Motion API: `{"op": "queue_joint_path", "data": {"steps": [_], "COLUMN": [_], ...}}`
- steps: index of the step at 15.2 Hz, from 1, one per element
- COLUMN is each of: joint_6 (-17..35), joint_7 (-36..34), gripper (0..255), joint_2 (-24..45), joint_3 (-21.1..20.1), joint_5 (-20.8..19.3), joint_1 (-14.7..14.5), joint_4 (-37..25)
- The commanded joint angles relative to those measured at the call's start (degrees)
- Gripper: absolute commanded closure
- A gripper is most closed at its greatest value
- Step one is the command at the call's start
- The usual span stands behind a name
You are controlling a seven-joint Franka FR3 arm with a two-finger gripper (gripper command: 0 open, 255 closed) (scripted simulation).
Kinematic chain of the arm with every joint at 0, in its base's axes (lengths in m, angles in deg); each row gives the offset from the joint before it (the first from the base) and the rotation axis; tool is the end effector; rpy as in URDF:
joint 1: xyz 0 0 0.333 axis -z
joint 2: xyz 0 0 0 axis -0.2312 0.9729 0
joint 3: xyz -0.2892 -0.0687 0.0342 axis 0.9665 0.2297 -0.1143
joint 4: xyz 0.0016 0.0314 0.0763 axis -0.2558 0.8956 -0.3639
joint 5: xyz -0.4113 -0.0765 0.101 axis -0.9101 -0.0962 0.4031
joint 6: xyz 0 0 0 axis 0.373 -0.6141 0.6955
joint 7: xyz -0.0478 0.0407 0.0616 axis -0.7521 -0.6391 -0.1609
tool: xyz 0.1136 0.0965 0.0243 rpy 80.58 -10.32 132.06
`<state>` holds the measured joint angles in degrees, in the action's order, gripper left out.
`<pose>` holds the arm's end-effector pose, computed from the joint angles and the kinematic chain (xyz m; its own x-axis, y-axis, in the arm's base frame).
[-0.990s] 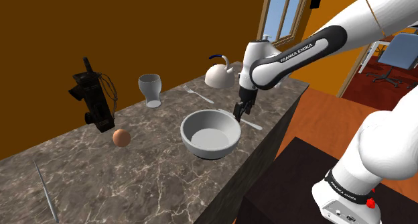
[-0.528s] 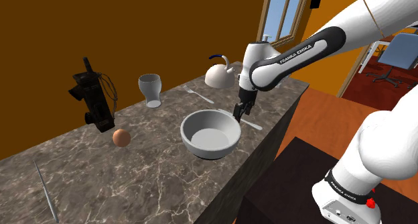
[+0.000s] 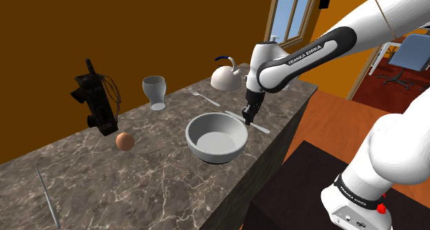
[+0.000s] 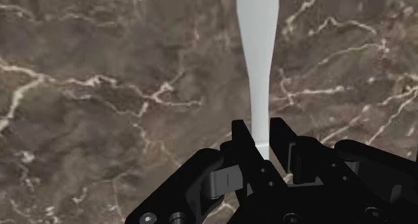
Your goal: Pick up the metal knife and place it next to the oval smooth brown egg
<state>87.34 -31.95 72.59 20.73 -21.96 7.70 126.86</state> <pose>0.4676 0.0555 0.2532 0.9939 0.1104 -0.0022 0.1102 -0.9927 -0.0481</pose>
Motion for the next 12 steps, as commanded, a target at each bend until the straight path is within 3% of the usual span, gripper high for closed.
{"op": "queue_joint_path", "data": {"steps": [1,3,12], "joint_6": [-0.1,0.2,-7.6], "joint_7": [0.0,-0.1,-0.5], "gripper": [255,255,255], "joint_2": [0.0,0.3,-4.3], "joint_3": [-0.1,-0.1,-0.1], "joint_5": [0.0,0.1,-0.3], "joint_1": [0.0,-0.1,0.0], "joint_4": [0.1,0.1,-3.2]}}
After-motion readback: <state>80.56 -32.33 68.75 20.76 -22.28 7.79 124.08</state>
